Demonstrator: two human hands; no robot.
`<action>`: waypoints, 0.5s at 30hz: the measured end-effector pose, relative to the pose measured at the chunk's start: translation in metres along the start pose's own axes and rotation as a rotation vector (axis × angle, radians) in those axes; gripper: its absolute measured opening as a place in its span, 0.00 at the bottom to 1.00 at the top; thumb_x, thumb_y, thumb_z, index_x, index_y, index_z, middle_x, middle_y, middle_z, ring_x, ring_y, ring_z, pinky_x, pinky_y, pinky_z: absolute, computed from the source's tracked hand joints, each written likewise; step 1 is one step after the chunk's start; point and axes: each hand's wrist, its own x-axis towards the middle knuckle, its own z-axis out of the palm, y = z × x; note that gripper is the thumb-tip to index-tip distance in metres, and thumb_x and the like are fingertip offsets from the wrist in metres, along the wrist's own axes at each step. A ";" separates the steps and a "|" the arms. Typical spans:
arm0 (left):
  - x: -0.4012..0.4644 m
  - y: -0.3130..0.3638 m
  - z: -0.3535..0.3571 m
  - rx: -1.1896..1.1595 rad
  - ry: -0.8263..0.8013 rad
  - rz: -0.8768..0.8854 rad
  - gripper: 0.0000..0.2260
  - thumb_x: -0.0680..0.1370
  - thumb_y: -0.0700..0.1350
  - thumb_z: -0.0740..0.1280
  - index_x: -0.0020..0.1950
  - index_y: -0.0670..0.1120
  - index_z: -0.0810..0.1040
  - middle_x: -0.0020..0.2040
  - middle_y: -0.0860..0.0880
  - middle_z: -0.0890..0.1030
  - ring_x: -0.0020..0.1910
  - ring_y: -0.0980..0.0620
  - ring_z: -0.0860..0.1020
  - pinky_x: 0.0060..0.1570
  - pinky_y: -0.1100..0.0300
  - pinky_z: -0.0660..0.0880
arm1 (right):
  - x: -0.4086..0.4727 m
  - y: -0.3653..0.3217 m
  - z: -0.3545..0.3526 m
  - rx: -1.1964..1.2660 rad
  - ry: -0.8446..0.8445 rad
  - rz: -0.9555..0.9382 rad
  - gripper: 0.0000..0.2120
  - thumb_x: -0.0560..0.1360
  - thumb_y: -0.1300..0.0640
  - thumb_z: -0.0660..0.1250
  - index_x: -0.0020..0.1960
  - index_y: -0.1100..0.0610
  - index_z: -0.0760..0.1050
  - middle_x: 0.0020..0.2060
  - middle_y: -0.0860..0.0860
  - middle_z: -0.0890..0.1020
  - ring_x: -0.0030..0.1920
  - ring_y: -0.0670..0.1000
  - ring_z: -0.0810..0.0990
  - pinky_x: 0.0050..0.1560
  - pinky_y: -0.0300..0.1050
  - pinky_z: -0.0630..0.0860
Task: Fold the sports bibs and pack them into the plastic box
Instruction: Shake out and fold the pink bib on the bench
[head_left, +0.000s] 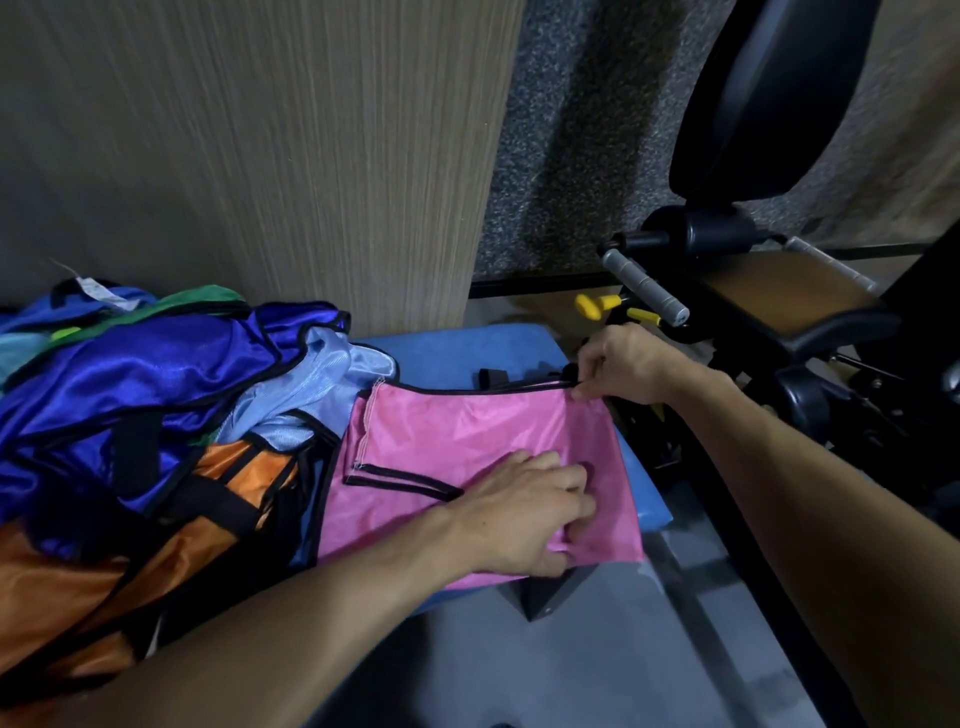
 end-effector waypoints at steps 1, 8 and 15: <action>-0.001 0.000 0.000 -0.015 0.027 -0.001 0.14 0.71 0.57 0.72 0.50 0.50 0.77 0.49 0.52 0.73 0.48 0.49 0.70 0.48 0.49 0.72 | 0.001 0.000 -0.003 -0.068 -0.010 0.001 0.15 0.68 0.45 0.80 0.32 0.47 0.76 0.36 0.48 0.83 0.39 0.48 0.80 0.40 0.46 0.76; -0.005 -0.002 -0.003 -0.238 0.039 -0.084 0.07 0.76 0.55 0.70 0.48 0.52 0.80 0.46 0.57 0.75 0.48 0.55 0.68 0.51 0.52 0.70 | 0.006 -0.025 -0.009 -0.531 -0.032 -0.125 0.18 0.77 0.39 0.68 0.43 0.51 0.66 0.50 0.49 0.76 0.53 0.54 0.78 0.42 0.48 0.68; -0.008 -0.002 0.001 -0.275 0.070 -0.081 0.08 0.76 0.56 0.71 0.47 0.53 0.80 0.46 0.57 0.76 0.49 0.55 0.71 0.54 0.52 0.71 | 0.010 -0.016 -0.003 0.025 -0.059 -0.158 0.07 0.74 0.54 0.76 0.43 0.56 0.81 0.39 0.48 0.82 0.41 0.48 0.79 0.40 0.40 0.70</action>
